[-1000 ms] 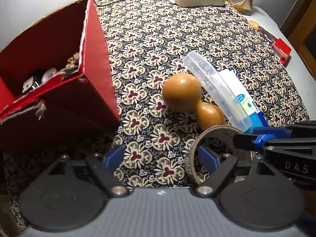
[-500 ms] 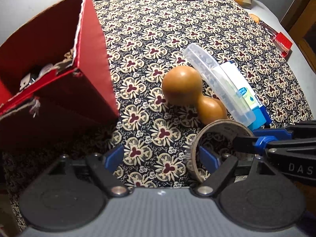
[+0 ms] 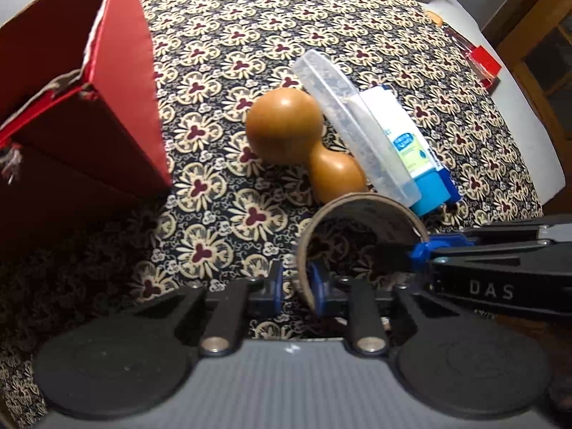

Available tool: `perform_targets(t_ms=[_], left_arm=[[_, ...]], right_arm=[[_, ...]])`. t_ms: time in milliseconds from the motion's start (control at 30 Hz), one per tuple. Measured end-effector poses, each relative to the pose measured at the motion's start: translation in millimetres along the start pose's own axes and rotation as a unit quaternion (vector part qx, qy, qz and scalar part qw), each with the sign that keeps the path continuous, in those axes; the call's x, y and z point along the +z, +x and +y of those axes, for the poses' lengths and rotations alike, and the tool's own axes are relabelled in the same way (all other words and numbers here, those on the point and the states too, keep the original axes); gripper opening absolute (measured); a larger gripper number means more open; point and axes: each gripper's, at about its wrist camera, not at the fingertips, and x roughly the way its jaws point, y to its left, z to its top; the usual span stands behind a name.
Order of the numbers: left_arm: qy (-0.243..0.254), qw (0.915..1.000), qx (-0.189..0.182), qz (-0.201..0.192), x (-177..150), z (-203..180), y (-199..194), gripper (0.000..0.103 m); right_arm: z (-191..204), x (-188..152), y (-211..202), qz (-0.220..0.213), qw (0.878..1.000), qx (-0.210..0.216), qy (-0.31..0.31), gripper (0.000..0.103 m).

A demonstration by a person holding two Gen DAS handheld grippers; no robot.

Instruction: Organize rigid objects

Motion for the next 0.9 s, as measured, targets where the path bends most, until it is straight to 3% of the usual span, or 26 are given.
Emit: perform_targets(t_ms=[267,533,700,900], left_arm=[[0.002,0.9999,-0.006,-0.011,-4,3,-8,0.014],[0.011,0.9989,0.016,-0.043,-12,6,-34,0.014],[0.000,0.9953,0.029,-0.093,-15,21,-67,0.014],[0.005,0.9852,0.041,-0.166,-7,45,-113,0.014]], right_arm=[[5,-7,-10,-0.002,1.000,0.014,-0.012,0.003],[30,-3,-23,-0.008,0.998,0.035,-0.054,0.003],[56,8,-41,-0.039,0.994,0.056,-0.085,0.003],[99,30,-66,-0.115,0.984,0.065,-0.116,0.003]])
